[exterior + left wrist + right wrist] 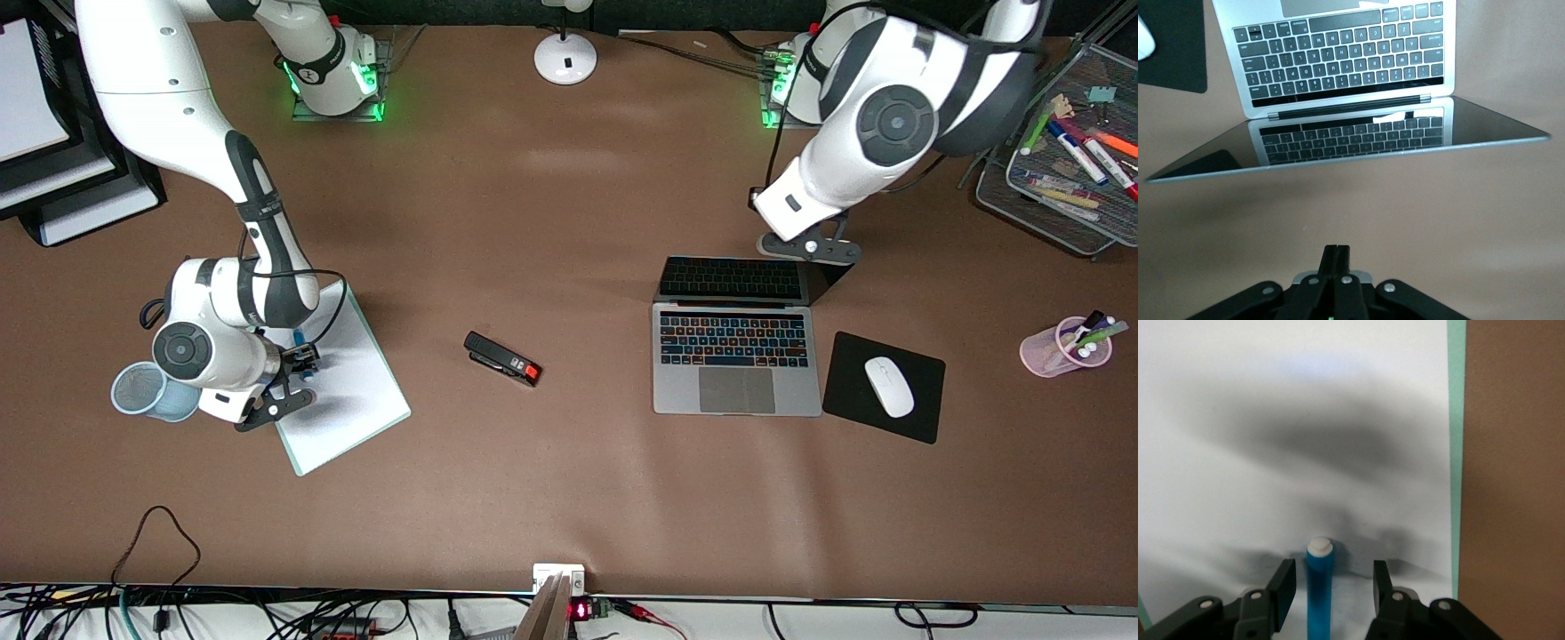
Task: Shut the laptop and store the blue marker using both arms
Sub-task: 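Grasp the blue marker with the right gripper while the left gripper reaches the laptop lid, then lift the marker toward the cup while the left gripper pushes the lid down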
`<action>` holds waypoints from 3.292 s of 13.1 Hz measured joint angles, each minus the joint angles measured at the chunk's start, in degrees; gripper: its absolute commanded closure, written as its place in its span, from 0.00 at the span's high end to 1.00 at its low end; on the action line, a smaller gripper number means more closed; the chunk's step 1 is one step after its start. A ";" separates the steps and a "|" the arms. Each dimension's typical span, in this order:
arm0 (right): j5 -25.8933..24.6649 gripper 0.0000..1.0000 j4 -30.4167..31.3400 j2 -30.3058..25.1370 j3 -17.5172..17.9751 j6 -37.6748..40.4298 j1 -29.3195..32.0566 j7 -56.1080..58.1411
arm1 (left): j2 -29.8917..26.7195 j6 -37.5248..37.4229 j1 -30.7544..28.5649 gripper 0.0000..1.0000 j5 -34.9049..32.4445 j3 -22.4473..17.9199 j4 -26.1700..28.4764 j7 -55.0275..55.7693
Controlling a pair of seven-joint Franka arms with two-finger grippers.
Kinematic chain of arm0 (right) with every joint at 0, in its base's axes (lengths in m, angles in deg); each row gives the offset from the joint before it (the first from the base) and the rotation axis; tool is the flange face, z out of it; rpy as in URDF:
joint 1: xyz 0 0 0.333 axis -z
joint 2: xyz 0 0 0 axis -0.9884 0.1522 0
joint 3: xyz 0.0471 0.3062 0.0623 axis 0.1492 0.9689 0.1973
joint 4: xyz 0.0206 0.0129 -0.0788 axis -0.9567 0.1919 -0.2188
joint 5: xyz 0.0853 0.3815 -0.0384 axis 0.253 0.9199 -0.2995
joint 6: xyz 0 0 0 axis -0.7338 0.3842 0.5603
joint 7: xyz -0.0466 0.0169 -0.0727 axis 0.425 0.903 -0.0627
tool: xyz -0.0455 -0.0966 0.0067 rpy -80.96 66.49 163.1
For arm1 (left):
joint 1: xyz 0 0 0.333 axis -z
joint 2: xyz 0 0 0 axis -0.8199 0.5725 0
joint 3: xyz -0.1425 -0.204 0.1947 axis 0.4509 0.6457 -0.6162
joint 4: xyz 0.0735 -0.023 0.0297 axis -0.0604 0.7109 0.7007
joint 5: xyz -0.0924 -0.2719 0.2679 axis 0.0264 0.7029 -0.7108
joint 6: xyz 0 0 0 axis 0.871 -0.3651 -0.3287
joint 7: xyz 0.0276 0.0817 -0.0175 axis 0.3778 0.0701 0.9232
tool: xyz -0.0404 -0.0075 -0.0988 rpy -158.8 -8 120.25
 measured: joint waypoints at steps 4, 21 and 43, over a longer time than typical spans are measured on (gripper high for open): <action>0.60 0.53 0.00 0.01 0.14 -0.04 -0.05 0.01 | -0.48 9.23 -0.15 0.00 0.00 0.03 6.64 0.10; 3.53 0.07 -0.80 0.03 0.17 -0.20 0.00 0.01 | 3.26 27.88 -1.75 0.00 -6.41 0.48 8.77 0.02; 34.36 0.05 -12.90 -14.90 -0.96 15.90 19.95 68.09 | 25.34 38.34 -3.15 0.00 -12.26 -0.49 -7.84 -0.55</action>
